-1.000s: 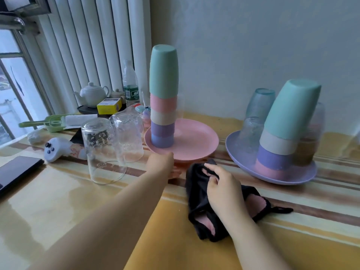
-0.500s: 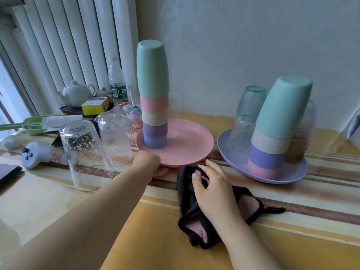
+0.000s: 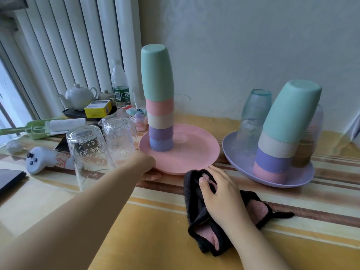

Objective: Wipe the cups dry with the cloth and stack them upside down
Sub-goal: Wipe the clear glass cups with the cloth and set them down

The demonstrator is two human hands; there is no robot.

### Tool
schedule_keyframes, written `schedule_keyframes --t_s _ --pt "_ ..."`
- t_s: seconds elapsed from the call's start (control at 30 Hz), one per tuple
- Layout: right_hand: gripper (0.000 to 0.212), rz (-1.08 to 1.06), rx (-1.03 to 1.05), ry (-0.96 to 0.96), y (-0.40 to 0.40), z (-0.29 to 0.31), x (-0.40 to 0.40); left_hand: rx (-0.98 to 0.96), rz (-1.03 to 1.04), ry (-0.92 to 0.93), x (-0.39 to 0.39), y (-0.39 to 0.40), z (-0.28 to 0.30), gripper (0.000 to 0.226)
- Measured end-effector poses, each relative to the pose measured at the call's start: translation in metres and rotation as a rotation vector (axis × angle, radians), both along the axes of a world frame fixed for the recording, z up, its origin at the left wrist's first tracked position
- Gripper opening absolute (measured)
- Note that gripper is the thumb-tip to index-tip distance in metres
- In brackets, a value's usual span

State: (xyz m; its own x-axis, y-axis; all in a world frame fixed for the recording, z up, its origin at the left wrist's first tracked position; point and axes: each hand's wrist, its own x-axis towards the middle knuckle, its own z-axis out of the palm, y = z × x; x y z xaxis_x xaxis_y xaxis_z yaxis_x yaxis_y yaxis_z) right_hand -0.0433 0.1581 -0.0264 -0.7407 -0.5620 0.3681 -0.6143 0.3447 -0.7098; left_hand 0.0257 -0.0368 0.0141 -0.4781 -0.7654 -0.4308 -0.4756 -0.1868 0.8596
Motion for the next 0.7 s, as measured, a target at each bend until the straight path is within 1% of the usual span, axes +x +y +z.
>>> schedule_keyframes --t_s 0.1,0.17,0.23,0.3,0.4,0.5,0.6,0.67,0.7 --pt "0.048 -0.014 -0.003 0.001 -0.001 0.001 0.002 -0.053 0.015 0.082 0.004 0.012 -0.010 0.007" --pt "0.051 -0.016 0.000 -0.003 -0.001 0.001 0.002 -0.083 0.023 0.125 0.005 0.021 -0.016 0.013" --pt "0.045 -0.008 -0.002 -0.004 -0.001 0.000 0.001 -0.130 0.047 0.137 0.003 0.024 -0.019 0.022" --pt "0.038 -0.008 -0.008 -0.002 0.001 -0.001 -0.001 -0.186 0.045 0.110 -0.001 0.021 -0.018 0.025" --pt "0.036 -0.016 -0.004 -0.001 0.001 -0.001 -0.001 -0.250 0.053 0.056 -0.001 0.011 -0.017 0.010" --pt "0.042 -0.014 0.000 -0.002 0.000 0.001 0.001 -0.306 0.036 -0.029 0.000 0.002 -0.011 0.021" --pt "0.041 -0.007 0.015 -0.005 0.000 0.001 0.002 -0.288 0.004 -0.040 0.002 0.001 -0.006 0.025" --pt "0.043 -0.007 0.019 -0.003 0.001 0.001 0.002 -0.295 0.002 -0.037 0.003 0.005 -0.003 0.023" --pt "0.041 -0.010 0.022 -0.002 0.001 0.001 0.002 -0.307 0.024 -0.018 0.004 0.009 -0.002 0.016"
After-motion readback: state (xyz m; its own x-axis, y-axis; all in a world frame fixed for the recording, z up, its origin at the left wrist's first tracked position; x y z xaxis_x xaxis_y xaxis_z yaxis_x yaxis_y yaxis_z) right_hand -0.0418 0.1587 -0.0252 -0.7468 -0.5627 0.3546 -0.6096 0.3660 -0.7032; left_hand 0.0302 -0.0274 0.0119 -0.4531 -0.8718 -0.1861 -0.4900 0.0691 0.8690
